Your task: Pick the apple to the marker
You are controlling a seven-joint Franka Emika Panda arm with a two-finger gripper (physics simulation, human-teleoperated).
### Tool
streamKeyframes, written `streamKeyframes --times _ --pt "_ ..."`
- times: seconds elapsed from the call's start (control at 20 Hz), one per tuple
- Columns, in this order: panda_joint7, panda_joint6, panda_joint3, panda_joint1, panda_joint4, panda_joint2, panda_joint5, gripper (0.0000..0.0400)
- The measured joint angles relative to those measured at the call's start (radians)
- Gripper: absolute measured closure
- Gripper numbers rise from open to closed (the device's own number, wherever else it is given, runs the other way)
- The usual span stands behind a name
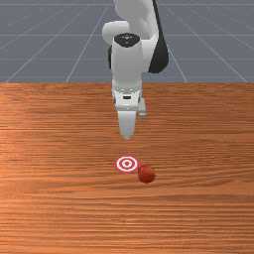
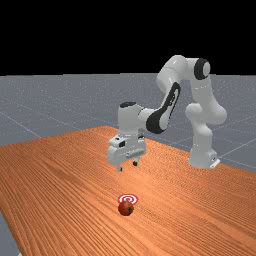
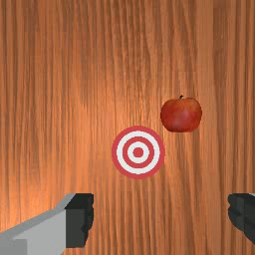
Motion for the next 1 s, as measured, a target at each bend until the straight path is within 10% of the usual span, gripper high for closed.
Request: streamKeyframes --times 0.1,0.2,0.3,0.35,0.45,0.65,0.9,1.0 --pt "0.0 0.0 0.0 0.0 0.0 0.0 0.0 0.0242" --pt "0.03 -0.003 -0.005 0.003 -0.003 -0.005 0.006 0.0089" --pt "0.041 -0.005 -0.007 0.004 -0.004 -0.007 0.008 0.0033" --pt "0.208 -0.064 -0.031 0.018 -0.057 -0.076 0.023 0.0175" --pt "0.547 -0.145 -0.075 0.031 -0.081 -0.177 0.061 0.0316" --pt "1.221 -0.175 -0.134 0.056 -0.11 -0.226 0.141 0.0388" --pt "1.422 -0.174 -0.142 0.062 -0.117 -0.223 0.181 0.0399" --pt "1.439 -0.162 -0.117 0.081 -0.113 -0.215 0.19 0.0147"
